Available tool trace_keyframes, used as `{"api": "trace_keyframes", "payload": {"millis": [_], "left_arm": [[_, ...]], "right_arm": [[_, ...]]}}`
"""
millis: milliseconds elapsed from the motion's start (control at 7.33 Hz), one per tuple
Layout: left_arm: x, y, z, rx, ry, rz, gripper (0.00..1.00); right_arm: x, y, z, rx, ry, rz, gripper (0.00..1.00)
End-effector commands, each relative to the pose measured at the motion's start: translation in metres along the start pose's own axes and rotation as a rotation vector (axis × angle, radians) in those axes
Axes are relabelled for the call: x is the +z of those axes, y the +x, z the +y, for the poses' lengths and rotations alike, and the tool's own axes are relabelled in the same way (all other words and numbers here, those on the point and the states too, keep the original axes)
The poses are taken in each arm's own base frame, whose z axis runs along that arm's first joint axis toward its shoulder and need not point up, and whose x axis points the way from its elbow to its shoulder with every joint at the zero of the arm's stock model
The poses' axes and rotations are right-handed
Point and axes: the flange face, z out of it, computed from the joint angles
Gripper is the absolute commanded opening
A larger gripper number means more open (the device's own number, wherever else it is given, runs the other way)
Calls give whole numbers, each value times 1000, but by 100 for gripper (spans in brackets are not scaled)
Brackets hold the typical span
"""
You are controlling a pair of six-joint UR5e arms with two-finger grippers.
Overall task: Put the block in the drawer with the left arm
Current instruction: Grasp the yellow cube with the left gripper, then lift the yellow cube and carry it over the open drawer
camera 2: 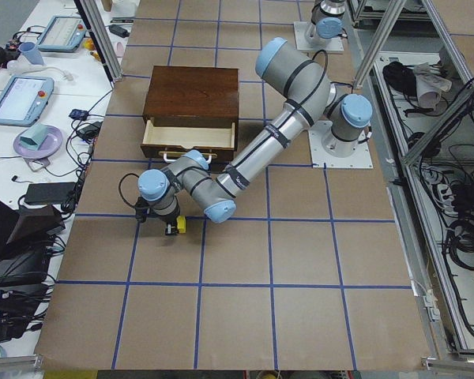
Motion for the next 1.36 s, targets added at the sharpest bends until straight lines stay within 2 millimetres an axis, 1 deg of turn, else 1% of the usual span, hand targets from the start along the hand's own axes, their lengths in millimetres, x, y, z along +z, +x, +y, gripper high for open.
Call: {"api": "trace_keyframes", "payload": {"millis": [0, 136, 273, 409, 545, 682, 818, 955, 1091, 1227], "left_arm": [[-62, 25, -3, 49, 36, -26, 0], [-123, 58, -8, 93, 49, -38, 0], [-182, 83, -9, 122, 51, -39, 0], [-223, 108, -4, 146, 51, -36, 0], [-244, 145, -4, 176, 56, -41, 0], [-257, 188, -5, 189, 57, -23, 0], [-257, 223, -8, 181, 63, 31, 0], [-242, 240, -9, 164, 49, 82, 0], [-218, 249, -5, 166, 11, 116, 0], [-201, 253, 1, 158, -19, 137, 0]], "right_arm": [[0, 0, 0, 0, 0, 0, 100], [1, 0, 0, 0, -1, 0, 100], [0, 0, 0, 0, 0, 0, 100], [0, 0, 0, 0, 0, 0, 100], [1, 0, 0, 0, -1, 0, 100], [1, 0, 0, 0, -2, 0, 100], [0, 0, 0, 0, 0, -2, 100], [1, 1, 0, 1, -2, -1, 100], [0, 0, 0, 0, 0, -2, 100], [0, 1, 0, 2, 0, 0, 100]]}}
